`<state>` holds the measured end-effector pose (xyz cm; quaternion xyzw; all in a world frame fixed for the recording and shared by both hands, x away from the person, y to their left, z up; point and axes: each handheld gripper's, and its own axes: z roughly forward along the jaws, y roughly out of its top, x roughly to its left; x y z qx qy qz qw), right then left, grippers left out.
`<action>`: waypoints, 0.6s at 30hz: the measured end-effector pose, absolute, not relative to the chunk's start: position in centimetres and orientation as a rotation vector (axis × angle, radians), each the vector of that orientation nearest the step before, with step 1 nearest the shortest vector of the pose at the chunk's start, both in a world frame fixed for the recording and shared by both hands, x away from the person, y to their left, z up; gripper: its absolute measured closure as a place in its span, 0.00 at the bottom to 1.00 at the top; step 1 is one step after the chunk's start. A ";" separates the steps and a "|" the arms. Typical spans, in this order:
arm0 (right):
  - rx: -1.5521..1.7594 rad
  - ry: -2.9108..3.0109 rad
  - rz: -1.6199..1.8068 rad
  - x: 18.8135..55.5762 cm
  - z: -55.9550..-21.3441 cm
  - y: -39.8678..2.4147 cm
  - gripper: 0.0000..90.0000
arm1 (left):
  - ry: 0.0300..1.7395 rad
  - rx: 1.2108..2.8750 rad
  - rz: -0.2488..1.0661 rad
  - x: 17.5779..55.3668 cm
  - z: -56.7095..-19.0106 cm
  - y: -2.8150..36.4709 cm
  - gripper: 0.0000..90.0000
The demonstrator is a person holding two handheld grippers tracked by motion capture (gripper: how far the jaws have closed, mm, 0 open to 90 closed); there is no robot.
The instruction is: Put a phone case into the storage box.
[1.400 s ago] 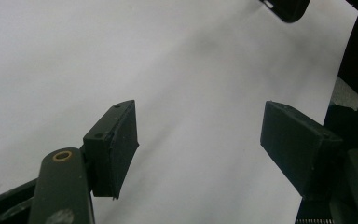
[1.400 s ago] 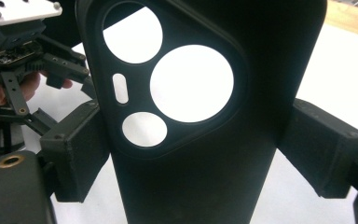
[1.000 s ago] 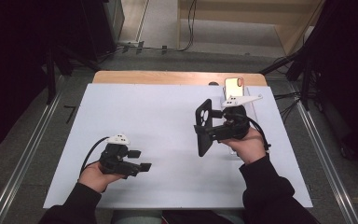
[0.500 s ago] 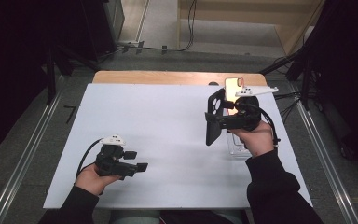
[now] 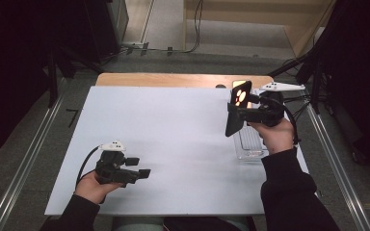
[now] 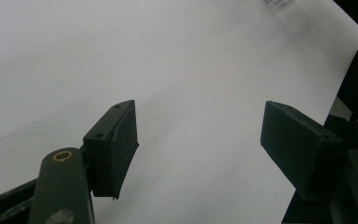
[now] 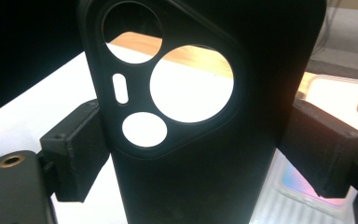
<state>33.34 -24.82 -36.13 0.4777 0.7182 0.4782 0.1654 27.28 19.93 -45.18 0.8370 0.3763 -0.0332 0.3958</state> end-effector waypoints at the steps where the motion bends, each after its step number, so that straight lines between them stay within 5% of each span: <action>1: 1.373 2.031 1.361 33.4 -36.1 -25.1 0.13 | 0.954 2.123 -0.082 27.3 -45.2 20.0 0.31; 18: 1.481 1.878 1.256 35.2 -37.5 -27.8 0.13 | 0.967 2.115 -0.075 27.3 -45.3 20.2 0.31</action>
